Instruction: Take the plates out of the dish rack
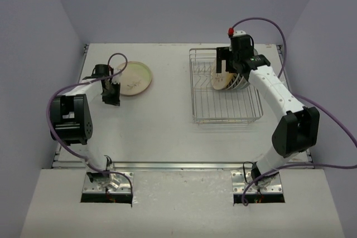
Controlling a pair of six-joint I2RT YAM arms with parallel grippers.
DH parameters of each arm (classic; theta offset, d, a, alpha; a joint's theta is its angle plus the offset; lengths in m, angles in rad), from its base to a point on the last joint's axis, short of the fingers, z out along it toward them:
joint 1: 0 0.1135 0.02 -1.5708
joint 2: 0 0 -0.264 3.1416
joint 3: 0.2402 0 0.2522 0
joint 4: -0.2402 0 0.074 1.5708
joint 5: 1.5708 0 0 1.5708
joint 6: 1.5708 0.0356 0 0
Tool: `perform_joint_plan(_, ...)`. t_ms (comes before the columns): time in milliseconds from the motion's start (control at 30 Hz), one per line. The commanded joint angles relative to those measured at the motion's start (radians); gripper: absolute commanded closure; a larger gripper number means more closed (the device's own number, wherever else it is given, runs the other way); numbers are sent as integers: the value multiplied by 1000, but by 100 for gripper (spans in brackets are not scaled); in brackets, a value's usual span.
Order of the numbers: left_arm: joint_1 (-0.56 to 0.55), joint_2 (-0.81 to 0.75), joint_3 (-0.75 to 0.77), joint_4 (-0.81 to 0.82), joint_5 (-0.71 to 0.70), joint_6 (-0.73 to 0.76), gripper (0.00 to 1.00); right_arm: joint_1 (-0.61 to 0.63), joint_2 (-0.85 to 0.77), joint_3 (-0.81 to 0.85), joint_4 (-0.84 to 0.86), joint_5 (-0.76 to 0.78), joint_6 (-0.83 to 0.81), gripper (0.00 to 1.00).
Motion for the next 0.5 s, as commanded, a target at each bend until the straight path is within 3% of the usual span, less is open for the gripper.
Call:
perform_joint_plan(0, -9, 53, 34, 61, 4, 0, 85, -3, 24, 42, 19, 68, -19, 4)
perform_joint_plan(467, -10, 131, 109, 146, 72, -15, 80, -8, 126, 74, 41, 69, -20, 9)
